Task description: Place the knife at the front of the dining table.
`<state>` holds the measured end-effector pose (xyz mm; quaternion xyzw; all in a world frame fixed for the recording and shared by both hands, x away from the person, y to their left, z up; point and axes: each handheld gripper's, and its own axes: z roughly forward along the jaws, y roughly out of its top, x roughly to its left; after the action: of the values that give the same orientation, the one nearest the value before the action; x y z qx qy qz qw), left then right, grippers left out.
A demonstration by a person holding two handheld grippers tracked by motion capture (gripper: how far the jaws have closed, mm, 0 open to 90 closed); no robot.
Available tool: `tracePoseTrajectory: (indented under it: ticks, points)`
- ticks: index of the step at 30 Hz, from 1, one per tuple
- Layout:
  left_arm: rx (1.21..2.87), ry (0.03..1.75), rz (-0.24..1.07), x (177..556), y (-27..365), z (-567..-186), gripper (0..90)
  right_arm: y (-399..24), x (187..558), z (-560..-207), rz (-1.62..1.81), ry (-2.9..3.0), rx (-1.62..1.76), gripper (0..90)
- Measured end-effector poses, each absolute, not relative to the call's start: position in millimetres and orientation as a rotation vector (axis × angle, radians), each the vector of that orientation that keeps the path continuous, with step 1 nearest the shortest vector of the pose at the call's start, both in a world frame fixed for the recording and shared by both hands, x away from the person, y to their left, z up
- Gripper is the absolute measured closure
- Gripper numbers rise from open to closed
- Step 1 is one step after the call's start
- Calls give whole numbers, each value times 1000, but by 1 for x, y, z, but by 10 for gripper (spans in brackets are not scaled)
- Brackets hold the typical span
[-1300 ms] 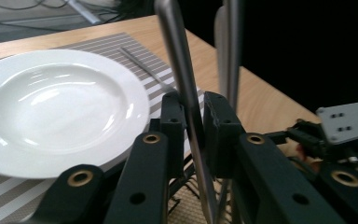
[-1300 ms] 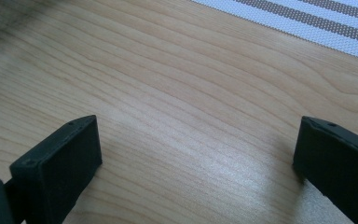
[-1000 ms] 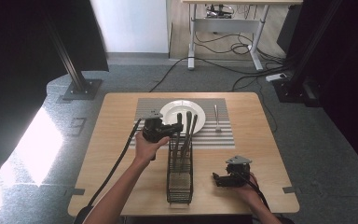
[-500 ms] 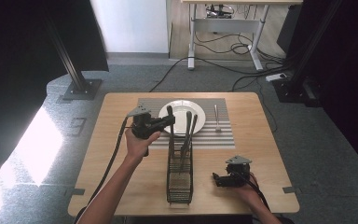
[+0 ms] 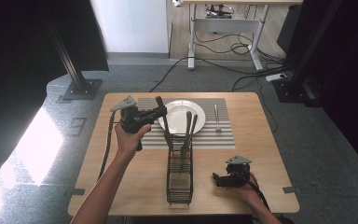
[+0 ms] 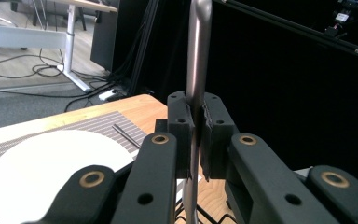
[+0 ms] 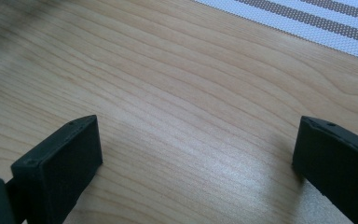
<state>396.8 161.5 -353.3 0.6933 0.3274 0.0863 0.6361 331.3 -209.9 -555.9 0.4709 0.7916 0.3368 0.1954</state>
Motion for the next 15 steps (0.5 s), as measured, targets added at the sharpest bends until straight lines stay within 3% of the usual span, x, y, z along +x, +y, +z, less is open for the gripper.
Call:
tracePoseTrajectory:
  ticks: [9,15]
  points:
    - [1620,766,313,394,163,-342,837,-210,331,-556,945,2217,1319,14]
    - [1598,753,300,389,171,-336,839,-210,331,-556,945,2217,1321,14]
